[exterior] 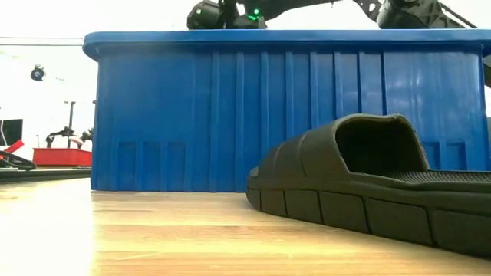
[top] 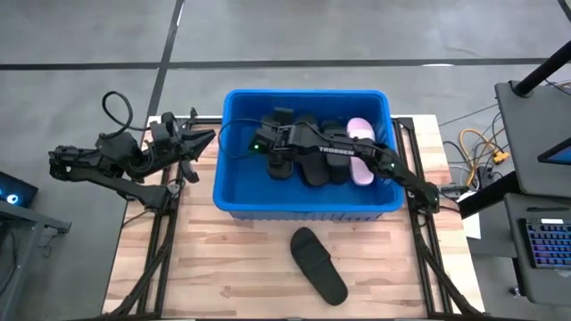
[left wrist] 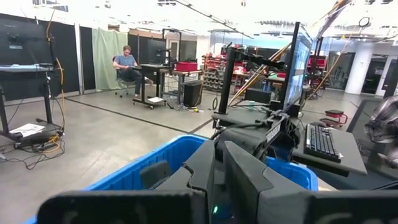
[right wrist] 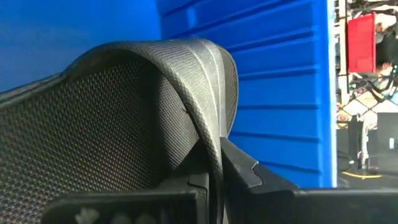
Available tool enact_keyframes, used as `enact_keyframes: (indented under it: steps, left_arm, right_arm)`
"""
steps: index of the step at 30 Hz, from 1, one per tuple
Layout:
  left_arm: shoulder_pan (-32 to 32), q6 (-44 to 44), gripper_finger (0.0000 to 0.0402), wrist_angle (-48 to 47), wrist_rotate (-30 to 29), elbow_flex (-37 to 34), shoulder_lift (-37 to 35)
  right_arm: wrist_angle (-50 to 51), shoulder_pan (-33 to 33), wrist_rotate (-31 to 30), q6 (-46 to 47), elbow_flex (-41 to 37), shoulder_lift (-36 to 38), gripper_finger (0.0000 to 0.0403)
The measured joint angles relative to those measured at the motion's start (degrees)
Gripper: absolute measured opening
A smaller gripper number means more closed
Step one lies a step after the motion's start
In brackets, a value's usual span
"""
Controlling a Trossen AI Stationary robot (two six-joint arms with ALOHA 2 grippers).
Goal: Pick and place slides into bin
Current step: Put the black slide into the blue bin
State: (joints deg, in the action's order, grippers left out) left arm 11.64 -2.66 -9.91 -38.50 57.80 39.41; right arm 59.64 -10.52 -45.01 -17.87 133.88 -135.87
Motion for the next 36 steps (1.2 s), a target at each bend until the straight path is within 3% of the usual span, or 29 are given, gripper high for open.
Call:
enact_keyframes:
  steps: [10,22,36]
  left_arm:
    - [0.0,0.0,0.0020,0.0,0.0,0.0,-0.3]
    - [0.0,0.0,0.0020,0.0,-1.1,0.0,-0.3]
    - [0.0,0.0,0.0020,0.0,-1.1,0.0,-0.2]
  right_arm:
    - [-2.1,-0.9,0.5,-3.5,0.0,-1.8,0.0012]
    - [-2.8,-1.1,0.4,6.4,1.1,-1.2,0.0013]
    - [-7.0,-1.5,0.4,4.3,0.3,-3.7,0.0013]
